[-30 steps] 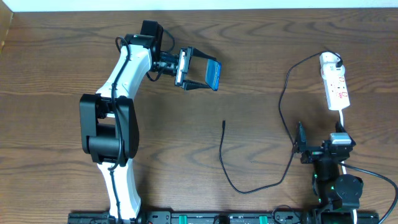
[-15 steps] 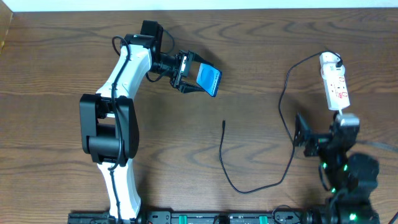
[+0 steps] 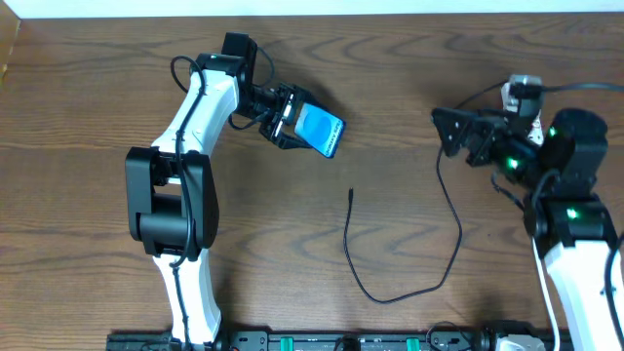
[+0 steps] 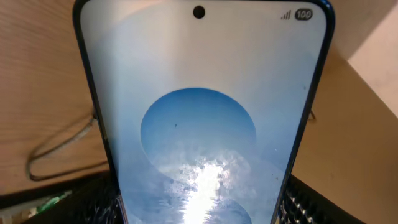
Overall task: Plug charger to phone and switch on socket
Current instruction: 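Raise the right arm and bring the right gripper to the phone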
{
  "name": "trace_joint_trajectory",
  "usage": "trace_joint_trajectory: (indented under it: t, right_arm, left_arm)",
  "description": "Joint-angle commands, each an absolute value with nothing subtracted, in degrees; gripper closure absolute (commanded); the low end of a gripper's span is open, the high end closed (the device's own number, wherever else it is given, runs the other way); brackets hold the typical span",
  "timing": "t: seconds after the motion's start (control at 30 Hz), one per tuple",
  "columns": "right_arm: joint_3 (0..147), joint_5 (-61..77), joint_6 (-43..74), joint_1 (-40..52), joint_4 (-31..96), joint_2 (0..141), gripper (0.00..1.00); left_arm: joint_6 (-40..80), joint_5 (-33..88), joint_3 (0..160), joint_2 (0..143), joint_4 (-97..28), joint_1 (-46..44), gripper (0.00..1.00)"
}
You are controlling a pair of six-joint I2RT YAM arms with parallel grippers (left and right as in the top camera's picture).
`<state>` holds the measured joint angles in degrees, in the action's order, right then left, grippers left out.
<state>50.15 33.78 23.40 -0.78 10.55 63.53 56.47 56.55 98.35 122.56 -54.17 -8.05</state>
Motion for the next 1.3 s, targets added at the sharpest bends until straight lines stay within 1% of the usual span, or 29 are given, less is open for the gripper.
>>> trace_joint_trajectory:
  t: [0.0,0.07,0.1,0.17,0.2,0.27,0.47,0.9,1.27]
  right_arm:
    - [51.18,42.74,37.10,-1.08,8.08,67.00,0.01]
    - [51.18,45.15,40.03,-0.95,5.21,68.60,0.01]
    - [51.18,46.19,40.29,-0.67,3.68,69.58,0.10]
    - [51.18,46.78,41.21,0.01,3.16,70.78,0.15]
    - [51.16,46.89,41.85,0.47,3.22,71.40,0.14]
    - [51.16,47.24,42.57,1.48,3.46,72.47,0.10]
    - [51.16,47.29,43.90,5.28,4.10,75.83,0.05]
    - [51.16,46.89,43.88,11.86,3.68,85.49,0.02]
    - [51.16,44.82,42.59,16.05,0.60,87.22,0.02]
  left_arm:
    - [58.92,51.48,99.83,120.75,-55.24,-8.34,0.93]
    - [59.70,48.75,99.83,120.75,-56.16,-8.56,0.93]
    - [59.96,46.96,99.83,120.75,-56.49,-8.84,0.93]
    - [60.82,45.47,99.83,120.75,-56.51,-9.43,0.93]
    - [61.34,45.34,99.83,120.75,-56.51,-9.80,0.93]
    - [62.35,45.32,99.83,120.75,-56.40,-10.52,0.93]
    - [65.08,44.10,99.85,120.75,-56.05,-12.47,0.93]
    - [66.81,43.75,99.90,118.67,-56.05,-13.85,0.93]
    - [71.96,34.33,99.90,111.42,-56.12,-15.66,0.93]
